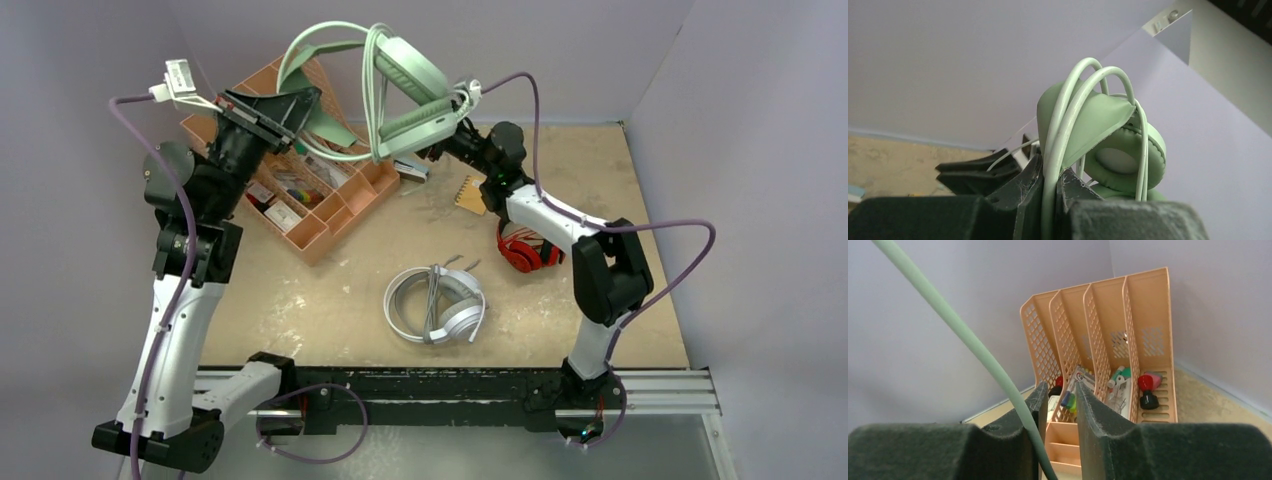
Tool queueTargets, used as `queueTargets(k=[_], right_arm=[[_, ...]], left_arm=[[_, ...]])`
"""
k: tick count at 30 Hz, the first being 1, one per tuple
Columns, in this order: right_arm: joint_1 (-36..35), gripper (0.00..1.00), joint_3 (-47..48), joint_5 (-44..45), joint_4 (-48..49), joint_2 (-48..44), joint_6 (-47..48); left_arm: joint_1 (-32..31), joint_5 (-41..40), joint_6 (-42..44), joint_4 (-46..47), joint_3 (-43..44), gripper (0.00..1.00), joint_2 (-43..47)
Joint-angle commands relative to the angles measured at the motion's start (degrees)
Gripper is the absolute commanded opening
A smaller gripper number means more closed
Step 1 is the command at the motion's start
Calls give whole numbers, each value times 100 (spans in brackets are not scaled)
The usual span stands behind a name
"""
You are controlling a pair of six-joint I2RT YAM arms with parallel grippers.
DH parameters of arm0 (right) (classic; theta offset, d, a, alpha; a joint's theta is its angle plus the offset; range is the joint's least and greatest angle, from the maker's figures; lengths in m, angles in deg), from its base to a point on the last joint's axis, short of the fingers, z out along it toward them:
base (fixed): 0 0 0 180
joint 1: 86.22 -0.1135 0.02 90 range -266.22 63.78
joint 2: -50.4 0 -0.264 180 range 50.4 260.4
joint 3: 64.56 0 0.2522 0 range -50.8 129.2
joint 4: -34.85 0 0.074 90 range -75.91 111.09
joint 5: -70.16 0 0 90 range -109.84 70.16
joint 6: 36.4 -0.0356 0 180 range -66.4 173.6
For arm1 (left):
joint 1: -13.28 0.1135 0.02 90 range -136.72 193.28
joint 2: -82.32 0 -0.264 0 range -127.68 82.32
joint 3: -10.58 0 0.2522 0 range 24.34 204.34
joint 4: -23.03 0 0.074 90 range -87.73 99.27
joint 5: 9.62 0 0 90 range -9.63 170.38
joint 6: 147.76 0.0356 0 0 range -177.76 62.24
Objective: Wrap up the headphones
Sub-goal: Wrap the headphones cable around the headphones.
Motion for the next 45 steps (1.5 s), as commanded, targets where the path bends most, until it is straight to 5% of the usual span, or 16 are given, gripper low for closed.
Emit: queueTargets(k=[1, 11, 21, 33, 39, 45], right_arm=[[-21, 30, -99, 312, 1029, 20, -313], [-148, 46, -158, 322, 1407, 619, -555], [-315, 80, -1213, 389, 959, -117, -193], [-4, 88, -1657, 141, -238, -1066, 852], [-9, 89, -1667, -416, -37, -1110, 1170], [-377, 94, -1661, 5, 253, -940, 1310]], left_arm=[[-28, -586, -399, 953, 751, 0, -40], [-21, -741, -314, 768, 1325, 0, -367], [-23, -888, -238, 641, 1368, 0, -435], [-21, -946, -211, 565, 1458, 0, -387], [-21, -934, -162, 562, 1481, 0, -396], [-26, -942, -78, 532, 1543, 0, -426]])
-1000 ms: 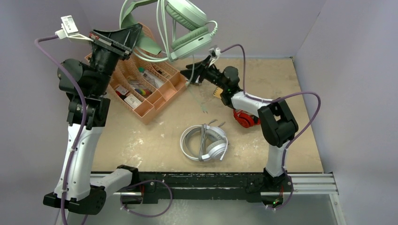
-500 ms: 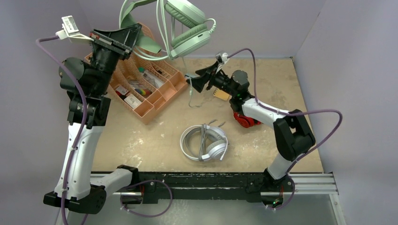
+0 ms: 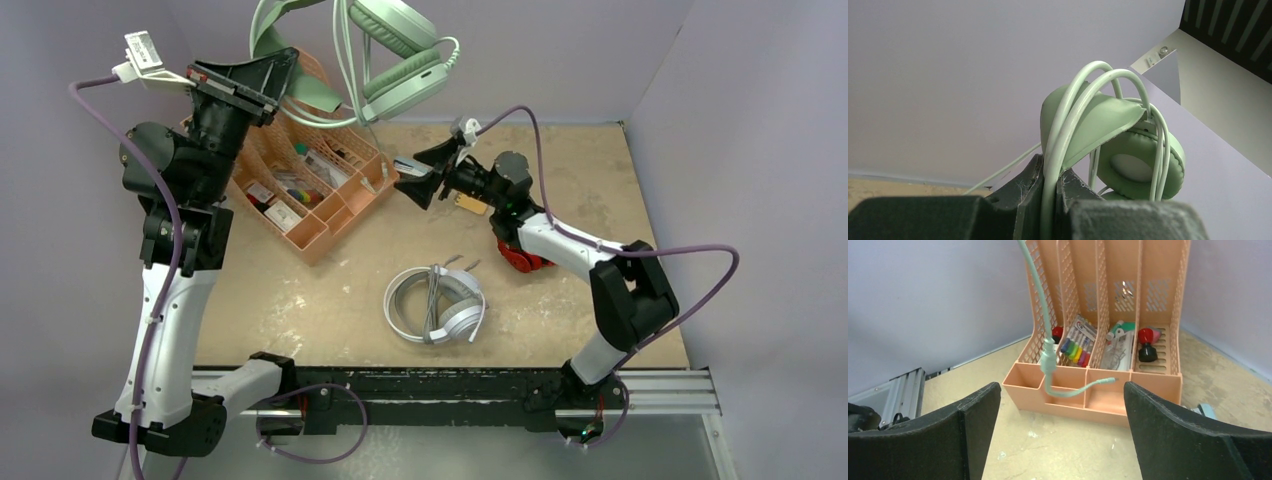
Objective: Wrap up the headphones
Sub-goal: Wrap the headphones cable around the headphones.
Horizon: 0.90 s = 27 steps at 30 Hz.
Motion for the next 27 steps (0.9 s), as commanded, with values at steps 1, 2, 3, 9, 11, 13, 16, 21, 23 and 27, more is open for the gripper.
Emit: queueTargets(k=[1, 2, 3, 9, 11, 13, 16, 21, 23, 27], right_arm=[[-302, 96, 38, 232, 570, 63, 186], [-377, 96, 71, 319, 650, 159, 155], [-450, 98, 124, 532, 663, 235, 143], [-654, 94, 232, 1595, 830, 708, -101], [-658, 77, 271, 1464, 1010, 857, -232], [-687, 56, 259, 1239, 1164, 955, -359], [-863, 47, -28, 1284, 1495, 935, -452], [-1017, 31, -353, 1320, 1626, 909, -611], [-1022, 7, -376, 1292, 1583, 886, -745], [-1189, 0, -447, 1256, 1206, 764, -880]], left_arm=[[-21, -202, -71, 577, 396, 0, 75], [-23, -200, -71, 577, 396, 0, 67], [-21, -202, -75, 583, 396, 0, 66], [-21, -205, -97, 594, 429, 0, 72], [-21, -226, -97, 588, 440, 0, 81], [-21, -279, -62, 536, 477, 0, 74], [-21, -403, 39, 456, 511, 0, 48], [-21, -530, 87, 494, 491, 0, 4], [-21, -586, 92, 524, 464, 0, -12], [-21, -905, 376, 421, 456, 0, -80]])
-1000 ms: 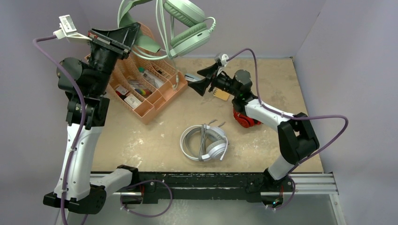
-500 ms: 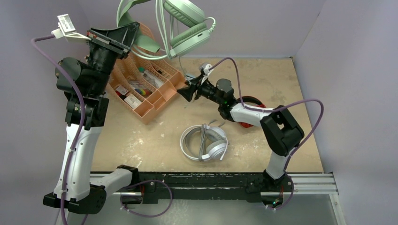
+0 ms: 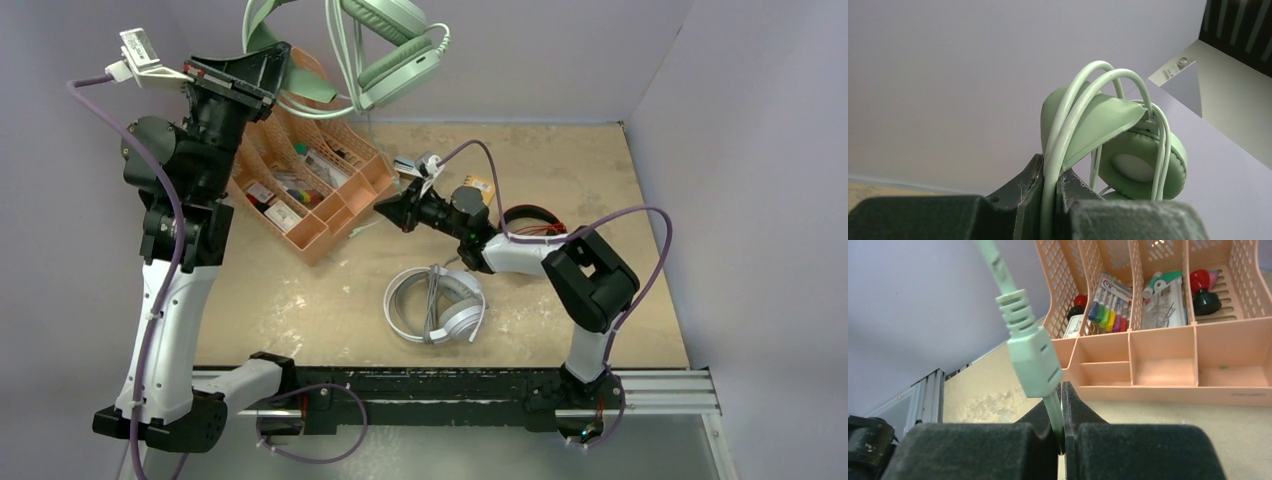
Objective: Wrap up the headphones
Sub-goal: Wrap the headphones cable around the headphones.
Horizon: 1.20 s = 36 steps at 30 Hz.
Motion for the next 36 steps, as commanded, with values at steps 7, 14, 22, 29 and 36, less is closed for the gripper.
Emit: queueTargets(k=[7, 14, 22, 29, 36], right_arm=[[-878, 0, -383, 193, -1102, -1022, 429], [-2026, 0, -735, 974, -2791, -2437, 1404], [-2668, 0, 69, 1706, -4801, -3793, 1900], [-2649, 0, 2419, 2605, -7479, -3505, 3328], [-2140, 0, 3934, 3579, -8443, -2879, 4999]], left_arm=[[-21, -2050, 1341, 262, 172, 0, -308], [325, -2803, 2694, 264, 118, 0, -930], [1033, -2508, 3432, 192, -776, 0, -896], [943, -1724, 3880, -331, -2027, 0, -209], [665, -299, 4238, -1594, -2265, 0, 476]])
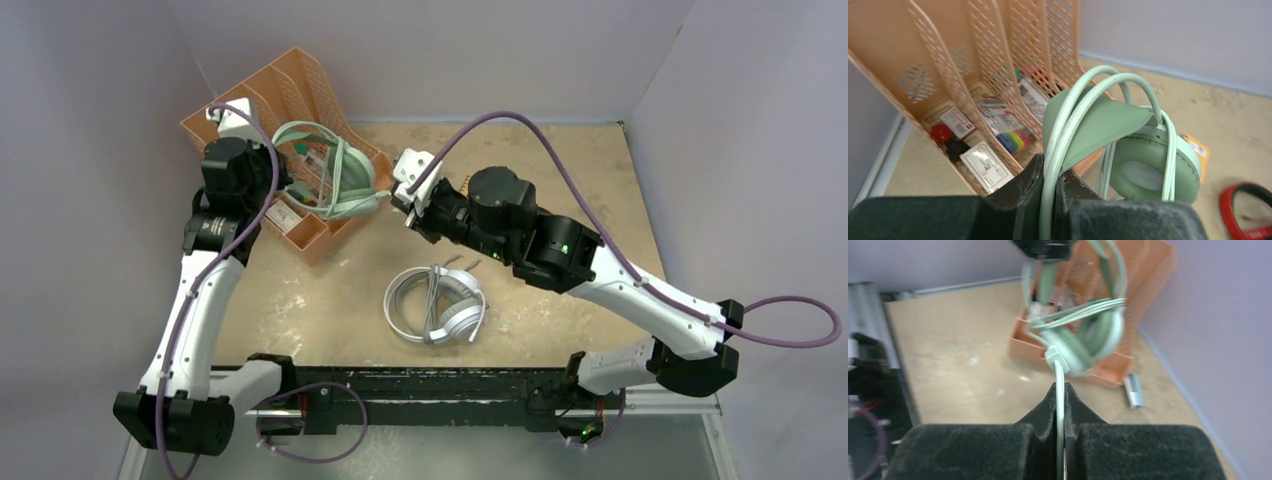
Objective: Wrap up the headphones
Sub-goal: Wrap the headphones cable around the headphones.
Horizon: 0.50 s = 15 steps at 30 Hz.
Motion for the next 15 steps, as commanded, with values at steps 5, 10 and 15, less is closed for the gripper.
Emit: queueTargets(k=[5, 10, 15], right_arm=[[1598, 0, 639, -473, 12, 274, 1501], [2380, 0, 1122, -1713, -130, 809, 1817], [3051, 6, 1489, -3187, -350, 1260, 1627]], left_arm=[[-46, 2650, -136, -205, -161, 0, 872], [-56, 3856, -589, 20, -396, 0, 1281], [-155, 4666, -957, 322, -402, 0, 1574]])
